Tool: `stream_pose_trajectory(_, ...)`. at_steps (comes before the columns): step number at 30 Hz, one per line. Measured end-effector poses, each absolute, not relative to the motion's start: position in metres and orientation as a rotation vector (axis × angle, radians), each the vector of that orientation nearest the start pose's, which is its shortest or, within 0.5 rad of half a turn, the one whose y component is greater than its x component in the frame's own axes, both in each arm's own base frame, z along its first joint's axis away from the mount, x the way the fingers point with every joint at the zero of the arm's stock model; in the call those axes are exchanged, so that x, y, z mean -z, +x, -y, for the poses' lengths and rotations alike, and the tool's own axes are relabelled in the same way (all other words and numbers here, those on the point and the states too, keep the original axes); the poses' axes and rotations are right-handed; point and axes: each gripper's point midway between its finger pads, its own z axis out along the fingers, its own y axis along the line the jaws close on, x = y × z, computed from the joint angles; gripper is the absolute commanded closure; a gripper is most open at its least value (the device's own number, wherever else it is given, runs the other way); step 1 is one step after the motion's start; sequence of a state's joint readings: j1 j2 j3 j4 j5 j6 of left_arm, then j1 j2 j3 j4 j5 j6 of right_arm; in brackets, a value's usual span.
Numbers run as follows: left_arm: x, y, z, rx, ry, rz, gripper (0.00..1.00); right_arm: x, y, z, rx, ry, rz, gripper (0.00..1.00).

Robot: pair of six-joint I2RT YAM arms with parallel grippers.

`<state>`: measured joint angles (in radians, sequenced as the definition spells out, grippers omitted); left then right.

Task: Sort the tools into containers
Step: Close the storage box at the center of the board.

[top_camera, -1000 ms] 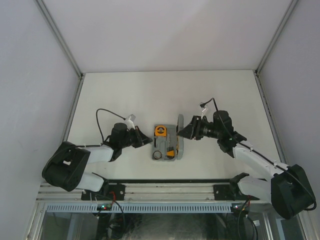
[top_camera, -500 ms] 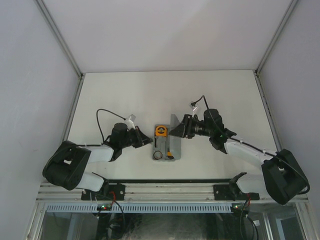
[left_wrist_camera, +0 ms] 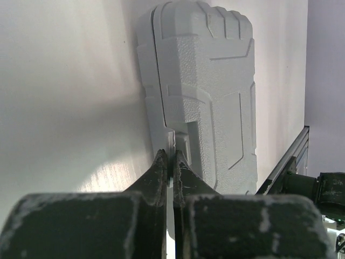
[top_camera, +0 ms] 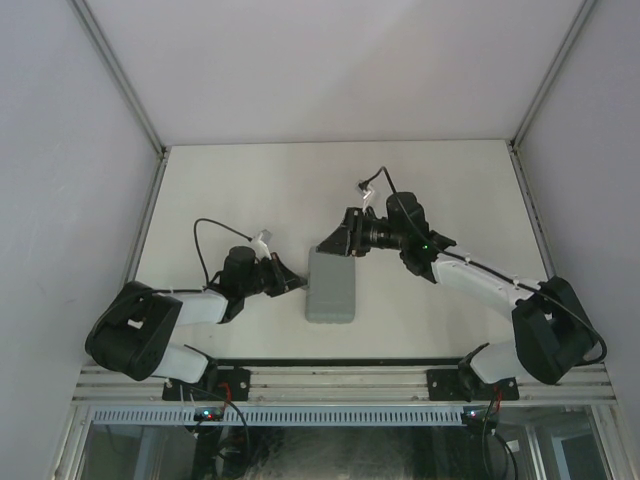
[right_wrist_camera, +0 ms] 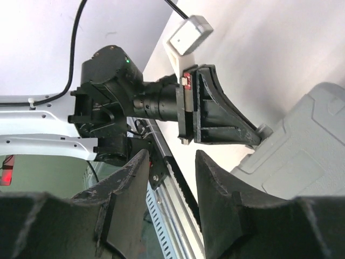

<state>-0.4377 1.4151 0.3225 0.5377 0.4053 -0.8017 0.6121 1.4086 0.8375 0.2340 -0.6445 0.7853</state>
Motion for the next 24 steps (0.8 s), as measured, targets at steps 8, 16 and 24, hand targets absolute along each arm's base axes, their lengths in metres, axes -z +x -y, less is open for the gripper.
stream_pose_trajectory(8,-0.042,0.248,0.223,1.121,-0.158,-2.3,1.0,-0.188,0.244,-0.321,-1.278,-0.353,-2.203,0.61)
stream_pose_trajectory(16,-0.04,0.245,0.22,1.103,-0.16,-2.32,0.81,-0.134,0.24,-0.292,-0.887,-0.333,-2.382,0.49)
stream_pose_trajectory(24,-0.035,0.233,0.213,1.055,-0.166,-2.381,0.75,-0.092,0.245,-0.275,-0.656,-0.307,-2.485,0.41)
